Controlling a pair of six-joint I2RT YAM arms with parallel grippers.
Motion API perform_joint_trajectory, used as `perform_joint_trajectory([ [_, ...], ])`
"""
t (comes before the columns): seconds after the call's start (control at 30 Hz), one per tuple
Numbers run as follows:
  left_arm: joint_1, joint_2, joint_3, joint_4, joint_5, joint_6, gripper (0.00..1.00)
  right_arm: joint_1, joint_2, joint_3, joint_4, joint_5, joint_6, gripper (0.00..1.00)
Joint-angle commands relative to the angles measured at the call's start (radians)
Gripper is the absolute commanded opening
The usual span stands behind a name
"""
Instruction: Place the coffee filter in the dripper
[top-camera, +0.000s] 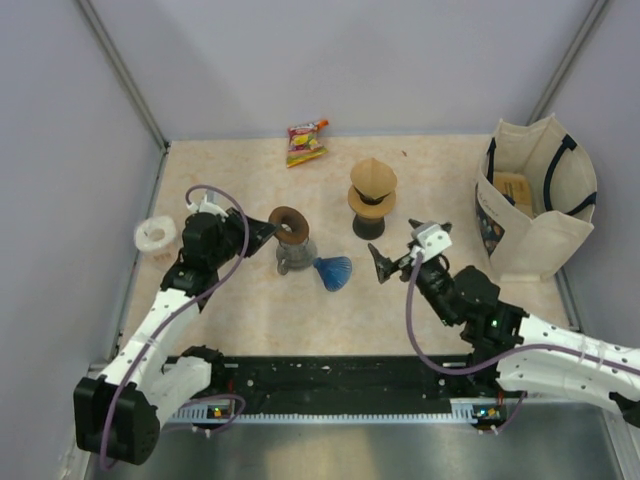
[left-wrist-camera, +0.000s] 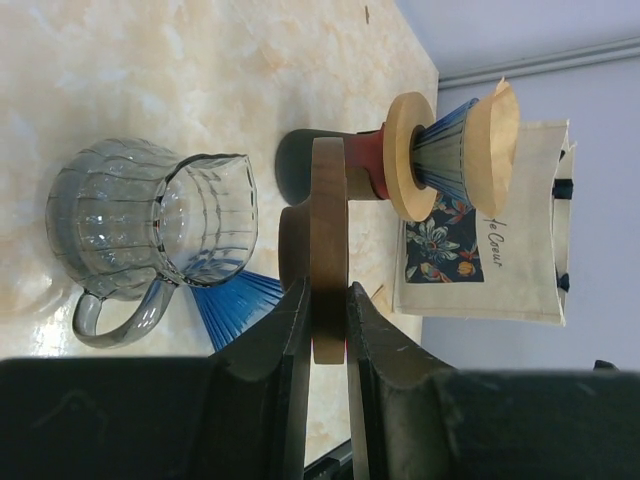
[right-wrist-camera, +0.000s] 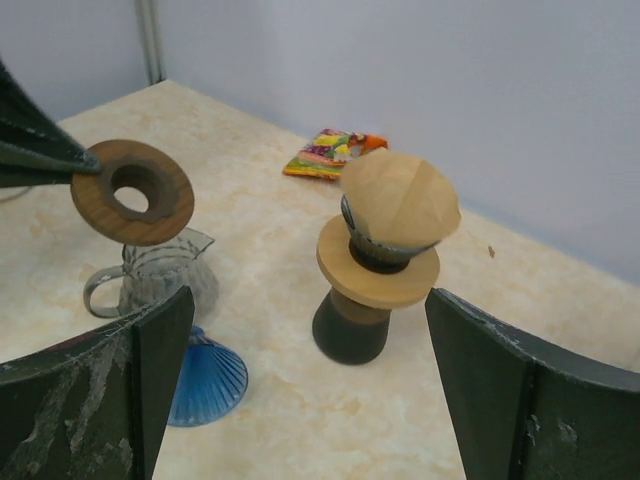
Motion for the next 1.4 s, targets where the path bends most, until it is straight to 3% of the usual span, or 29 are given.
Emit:
perform_joint_trajectory([
  [0.0,0.023,-0.007,-0.020,0.140,0.021,0.015,0.00,0.011,-0.124,-0.057,-0.016,0.170,0.233,0.99],
  [0.2,0.050,0.100,-0.059,0.271,0.096,-0.037,0.00,0.011,-0.302,-0.157,0.041,0.150,0.226,0.99],
  [0.37,0.051,0.162,-0.059,0.325,0.127,-0.046,0.00,0.010,-0.324,-0.146,-0.011,0.166,0.240,0.99],
  [0.73,0.057,0.268,-0.051,0.296,0.149,-0.044,0.00,0.010,-0.243,-0.121,-0.022,0.160,0.225,0.99],
  [1.0,0.073,0.283,-0.024,0.156,0.127,-0.017,0.00,0.011,-0.244,-0.120,-0.019,0.125,0.231,0.99],
  [1.27,0.076,0.283,0.002,0.086,0.097,0.029,0.26,0.010,-0.249,-0.129,0.021,0.099,0.234,0.99],
  [1.37,0.076,0.285,0.018,0.056,0.095,0.051,0.29,0.011,-0.247,-0.146,0.076,0.076,0.227,0.99],
])
